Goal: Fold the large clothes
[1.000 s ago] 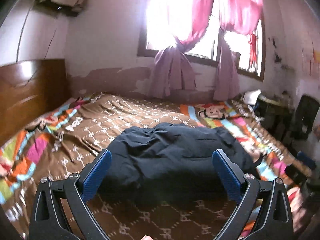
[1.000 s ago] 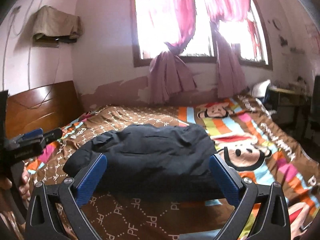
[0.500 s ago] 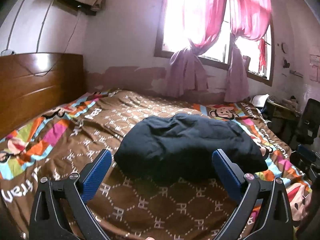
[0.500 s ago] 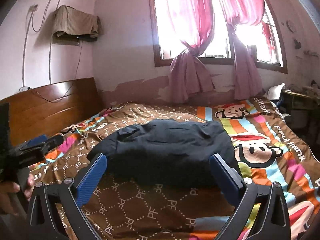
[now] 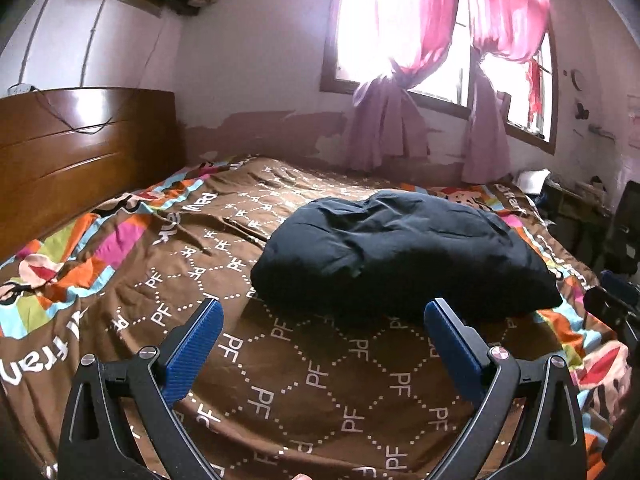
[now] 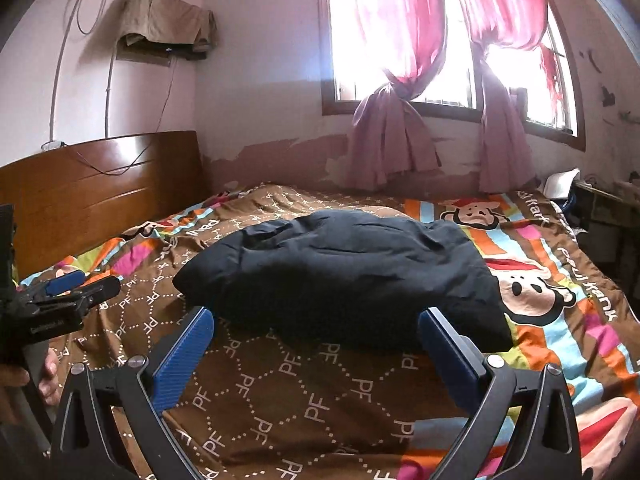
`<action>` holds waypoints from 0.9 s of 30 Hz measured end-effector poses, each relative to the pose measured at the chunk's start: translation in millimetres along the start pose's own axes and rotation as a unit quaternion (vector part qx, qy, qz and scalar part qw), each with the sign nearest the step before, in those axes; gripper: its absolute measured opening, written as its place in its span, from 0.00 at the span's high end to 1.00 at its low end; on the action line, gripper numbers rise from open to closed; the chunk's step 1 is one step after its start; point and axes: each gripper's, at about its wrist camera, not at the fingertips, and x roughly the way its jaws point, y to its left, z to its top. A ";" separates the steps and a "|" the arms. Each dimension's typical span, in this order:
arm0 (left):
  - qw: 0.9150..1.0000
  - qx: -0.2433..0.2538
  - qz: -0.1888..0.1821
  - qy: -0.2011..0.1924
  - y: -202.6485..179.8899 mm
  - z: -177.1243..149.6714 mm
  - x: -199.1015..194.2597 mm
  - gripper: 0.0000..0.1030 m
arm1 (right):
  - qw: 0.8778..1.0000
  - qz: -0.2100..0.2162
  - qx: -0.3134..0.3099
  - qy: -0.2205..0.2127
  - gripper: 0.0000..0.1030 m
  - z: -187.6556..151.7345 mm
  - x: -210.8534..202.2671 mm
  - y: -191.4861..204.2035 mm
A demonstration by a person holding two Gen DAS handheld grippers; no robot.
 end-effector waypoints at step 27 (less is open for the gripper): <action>0.999 0.028 -0.017 0.006 -9.8 -13.6 16.8 0.04 | 0.999 -0.026 0.015 0.032 0.00 -16.0 19.8 -12.2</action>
